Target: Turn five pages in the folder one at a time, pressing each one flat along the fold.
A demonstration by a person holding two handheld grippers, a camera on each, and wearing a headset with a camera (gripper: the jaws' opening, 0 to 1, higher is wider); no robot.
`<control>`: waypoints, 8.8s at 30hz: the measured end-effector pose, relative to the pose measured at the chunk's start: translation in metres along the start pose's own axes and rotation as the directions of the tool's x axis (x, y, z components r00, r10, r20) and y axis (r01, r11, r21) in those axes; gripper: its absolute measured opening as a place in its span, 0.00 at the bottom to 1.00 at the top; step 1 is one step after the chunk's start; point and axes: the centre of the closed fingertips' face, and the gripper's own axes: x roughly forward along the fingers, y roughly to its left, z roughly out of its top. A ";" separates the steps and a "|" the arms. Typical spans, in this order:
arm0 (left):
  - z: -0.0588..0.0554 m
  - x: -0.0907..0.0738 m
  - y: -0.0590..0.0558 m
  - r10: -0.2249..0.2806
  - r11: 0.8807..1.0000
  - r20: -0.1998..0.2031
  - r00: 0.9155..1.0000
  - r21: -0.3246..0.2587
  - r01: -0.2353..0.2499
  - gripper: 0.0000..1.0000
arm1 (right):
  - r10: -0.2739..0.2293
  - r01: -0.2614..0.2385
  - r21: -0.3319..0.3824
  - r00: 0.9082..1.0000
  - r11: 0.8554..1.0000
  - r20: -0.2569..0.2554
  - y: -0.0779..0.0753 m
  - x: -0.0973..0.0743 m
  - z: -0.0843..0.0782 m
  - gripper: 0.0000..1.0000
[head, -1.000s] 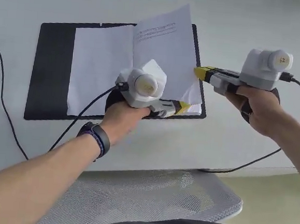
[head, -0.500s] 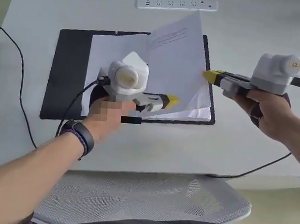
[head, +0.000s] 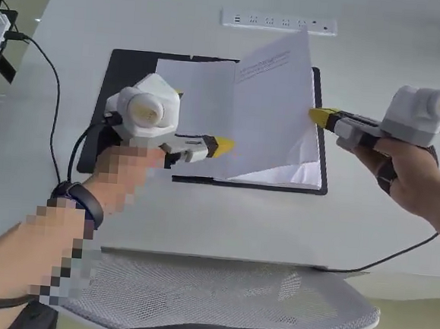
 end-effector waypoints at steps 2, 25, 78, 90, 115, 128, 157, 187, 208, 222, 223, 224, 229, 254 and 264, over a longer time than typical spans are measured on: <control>-0.002 -0.008 0.007 0.016 1.000 0.004 1.000 -0.007 -0.016 0.82 | 0.010 -0.010 -0.007 1.000 1.000 0.003 0.005 0.003 0.003 0.00; -0.026 -0.062 0.038 0.072 0.996 0.014 0.997 -0.051 -0.071 0.82 | 0.192 -0.191 -0.058 0.981 0.980 0.016 0.083 0.062 0.028 0.00; -0.044 -0.118 0.047 0.095 0.990 0.032 0.995 -0.111 -0.091 0.83 | 0.301 -0.290 0.079 0.925 0.954 -0.232 0.151 0.236 -0.072 0.00; -0.048 -0.122 0.051 0.101 0.988 0.029 0.994 -0.122 -0.097 0.83 | 0.264 -0.236 0.130 0.921 0.963 -0.286 0.128 0.254 -0.102 0.00; -0.062 -0.115 0.054 0.105 0.986 0.006 0.994 -0.134 -0.103 0.83 | 0.252 -0.213 0.154 0.913 0.965 -0.320 0.104 0.273 -0.122 0.00; -0.068 -0.108 0.057 0.099 0.987 -0.011 0.995 -0.124 -0.100 0.80 | 0.261 -0.223 0.151 0.909 0.963 -0.325 0.110 0.273 -0.122 0.03; -0.067 -0.061 0.043 0.017 0.998 -0.057 0.998 -0.064 -0.021 0.51 | 0.262 -0.251 0.074 0.932 0.965 -0.252 0.115 0.219 -0.065 0.17; -0.145 -0.005 0.062 0.011 0.997 -0.217 0.976 -0.076 -0.028 0.16 | 0.188 -0.189 0.016 0.958 0.982 -0.217 0.069 0.156 -0.048 0.15; -0.143 -0.007 0.060 0.055 0.998 -0.218 0.974 0.013 -0.053 0.11 | 0.190 -0.189 0.026 0.956 0.982 -0.222 0.049 0.158 -0.051 0.13; -0.143 -0.006 0.058 0.044 0.999 -0.223 0.974 -0.005 -0.046 0.14 | 0.195 -0.196 0.021 0.952 0.980 -0.238 0.016 0.187 -0.038 0.06; -0.142 -0.007 0.058 0.044 0.999 -0.224 0.974 -0.005 -0.047 0.14 | 0.194 -0.195 0.023 0.951 0.981 -0.242 0.014 0.188 -0.041 0.05; -0.142 -0.007 0.058 0.044 0.999 -0.224 0.974 -0.006 -0.047 0.14 | 0.194 -0.194 0.025 0.950 0.981 -0.246 0.013 0.189 -0.044 0.05; -0.141 -0.008 0.058 0.043 0.999 -0.227 0.973 -0.006 -0.046 0.14 | 0.162 -0.164 0.015 0.948 0.986 -0.275 0.001 0.189 -0.062 0.03; -0.140 -0.008 0.059 0.040 0.999 -0.226 0.973 -0.023 -0.046 0.15 | 0.200 -0.181 0.112 0.962 0.977 -0.188 -0.001 0.197 -0.057 0.00; -0.140 -0.009 0.060 0.039 0.998 -0.225 0.974 -0.035 -0.048 0.14 | 0.187 -0.166 0.139 0.970 0.976 -0.155 -0.021 0.219 -0.038 0.00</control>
